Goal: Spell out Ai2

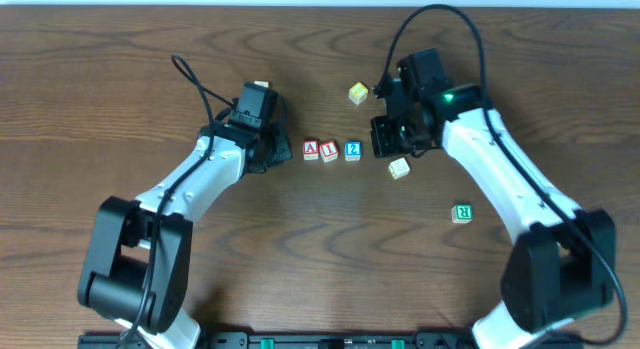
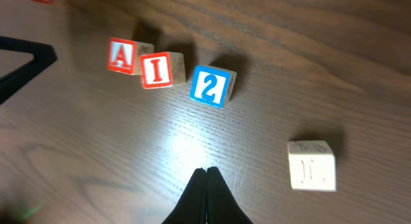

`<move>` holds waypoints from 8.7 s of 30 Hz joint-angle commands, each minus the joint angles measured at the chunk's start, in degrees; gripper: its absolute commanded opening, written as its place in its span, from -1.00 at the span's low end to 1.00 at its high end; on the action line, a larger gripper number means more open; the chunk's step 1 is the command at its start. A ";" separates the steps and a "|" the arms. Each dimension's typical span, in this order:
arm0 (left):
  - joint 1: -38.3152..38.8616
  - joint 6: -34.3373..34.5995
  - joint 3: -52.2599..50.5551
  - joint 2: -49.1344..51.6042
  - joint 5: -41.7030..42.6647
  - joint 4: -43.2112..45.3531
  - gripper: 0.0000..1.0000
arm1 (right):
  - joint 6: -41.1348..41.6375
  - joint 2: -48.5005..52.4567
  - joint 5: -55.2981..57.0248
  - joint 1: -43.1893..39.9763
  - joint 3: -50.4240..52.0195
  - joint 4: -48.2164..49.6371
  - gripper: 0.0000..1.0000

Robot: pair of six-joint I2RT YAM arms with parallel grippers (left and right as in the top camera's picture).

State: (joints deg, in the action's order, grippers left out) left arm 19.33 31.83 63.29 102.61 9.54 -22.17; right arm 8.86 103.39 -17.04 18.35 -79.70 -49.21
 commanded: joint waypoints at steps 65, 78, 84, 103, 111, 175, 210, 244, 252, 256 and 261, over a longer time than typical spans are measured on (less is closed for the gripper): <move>4.68 4.92 -0.39 6.69 4.00 9.03 -0.89 | 7.39 14.10 6.08 5.79 0.33 12.66 -0.97; 4.66 2.82 -0.37 6.69 0.68 10.25 -0.88 | 7.41 14.10 6.08 5.81 0.33 13.51 -0.97; 4.57 1.53 -0.37 6.69 0.48 11.32 -0.88 | 7.41 14.10 6.08 6.27 0.33 13.92 -0.97; 4.31 -2.01 -0.37 6.69 0.98 11.02 -0.88 | 9.29 14.10 6.58 6.80 0.33 14.51 -0.97; 2.21 -3.61 0.04 6.56 0.59 8.63 -0.88 | 10.51 14.05 8.50 6.60 0.31 14.36 -0.97; -5.84 -30.16 5.88 17.03 33.53 22.77 -0.88 | 6.71 -10.27 8.66 8.20 0.22 6.78 -0.97; -5.75 -30.49 5.90 19.58 38.47 23.56 -0.88 | 6.73 -10.27 8.68 8.20 0.22 6.12 -0.97; -7.80 -25.11 11.63 19.47 35.50 21.00 -0.88 | 5.44 -9.99 13.29 8.13 0.22 4.33 -0.97; -8.70 -20.61 20.15 17.62 29.18 6.40 -0.88 | 5.22 -2.91 11.04 5.53 0.22 3.78 -0.97; -8.72 -20.68 20.59 12.74 20.59 -0.74 -0.88 | 5.22 -2.49 8.83 4.94 0.20 4.52 -0.97; -8.68 -21.07 20.28 5.01 14.53 -10.75 -0.88 | 3.19 -3.63 8.87 4.92 0.22 5.46 -0.97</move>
State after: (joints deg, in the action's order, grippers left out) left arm 10.92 10.74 82.74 112.44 29.41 -30.87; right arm 14.00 101.10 -7.31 23.49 -79.40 -43.64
